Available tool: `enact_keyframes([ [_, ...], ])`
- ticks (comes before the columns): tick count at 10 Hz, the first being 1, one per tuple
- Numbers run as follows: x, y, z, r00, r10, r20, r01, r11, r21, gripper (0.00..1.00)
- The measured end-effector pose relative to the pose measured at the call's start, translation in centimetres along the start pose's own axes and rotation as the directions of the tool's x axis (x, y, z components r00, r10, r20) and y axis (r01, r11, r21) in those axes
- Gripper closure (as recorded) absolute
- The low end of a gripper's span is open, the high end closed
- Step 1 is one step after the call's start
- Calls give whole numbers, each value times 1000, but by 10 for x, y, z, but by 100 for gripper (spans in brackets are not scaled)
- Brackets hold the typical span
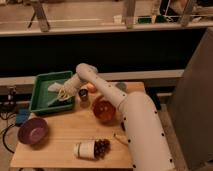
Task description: Wipe tray with sponge
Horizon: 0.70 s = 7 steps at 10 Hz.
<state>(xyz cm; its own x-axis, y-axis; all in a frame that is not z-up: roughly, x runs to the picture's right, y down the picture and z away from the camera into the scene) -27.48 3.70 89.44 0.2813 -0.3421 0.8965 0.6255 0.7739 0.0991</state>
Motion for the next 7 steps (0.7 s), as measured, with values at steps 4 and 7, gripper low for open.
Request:
enact_keyframes([
  [4,23,-27,6,1000,-11,-23,13,998,63,100],
  [7,34,-40,9,999,-9,-36,12,996,89,100],
])
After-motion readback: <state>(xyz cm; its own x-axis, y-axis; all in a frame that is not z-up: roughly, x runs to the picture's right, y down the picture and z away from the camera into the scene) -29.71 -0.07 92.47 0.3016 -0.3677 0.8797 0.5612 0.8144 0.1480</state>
